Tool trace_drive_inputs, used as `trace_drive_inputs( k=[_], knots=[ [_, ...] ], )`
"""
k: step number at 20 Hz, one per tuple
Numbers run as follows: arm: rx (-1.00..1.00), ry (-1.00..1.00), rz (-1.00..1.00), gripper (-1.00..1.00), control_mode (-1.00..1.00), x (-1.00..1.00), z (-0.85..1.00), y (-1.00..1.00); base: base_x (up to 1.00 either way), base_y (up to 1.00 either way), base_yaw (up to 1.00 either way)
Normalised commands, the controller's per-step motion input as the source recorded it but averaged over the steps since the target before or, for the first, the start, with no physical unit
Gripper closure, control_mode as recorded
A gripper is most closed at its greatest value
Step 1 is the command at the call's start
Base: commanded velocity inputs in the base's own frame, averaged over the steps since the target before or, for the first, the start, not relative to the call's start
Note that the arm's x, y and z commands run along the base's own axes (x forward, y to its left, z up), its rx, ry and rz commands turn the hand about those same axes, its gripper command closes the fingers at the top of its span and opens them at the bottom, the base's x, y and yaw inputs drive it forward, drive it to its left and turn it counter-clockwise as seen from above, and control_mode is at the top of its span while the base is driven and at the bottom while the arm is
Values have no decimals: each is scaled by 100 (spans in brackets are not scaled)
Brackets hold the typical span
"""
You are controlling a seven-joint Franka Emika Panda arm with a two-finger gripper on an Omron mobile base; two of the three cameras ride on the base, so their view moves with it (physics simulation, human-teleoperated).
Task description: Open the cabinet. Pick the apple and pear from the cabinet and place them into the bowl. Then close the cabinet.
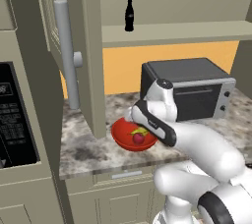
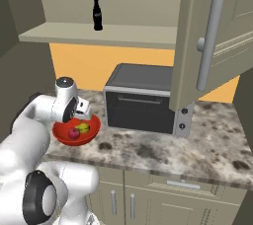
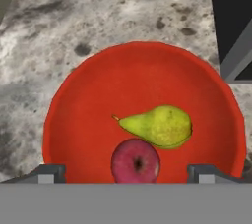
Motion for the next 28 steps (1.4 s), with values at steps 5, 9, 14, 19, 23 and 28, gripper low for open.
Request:
trace_drive_inputs(
  k=[5,9,14,19,23,28],
  knots=[
    [-2,-6,0,-100,-100,-65,42,-1,0,0,0],
    [-1,-3,0,-100,-100,-60,57,-1,0,0,0],
    [-1,-3,0,-100,-100,-56,54,-10,0,0,0],
    [-1,-2,-2,-100,-100,-53,55,-22,0,0,0],
    [0,0,-4,-100,-100,-61,51,-22,0,0,0],
    [0,0,-6,-100,-100,-60,44,-23,0,0,0]
  ],
)
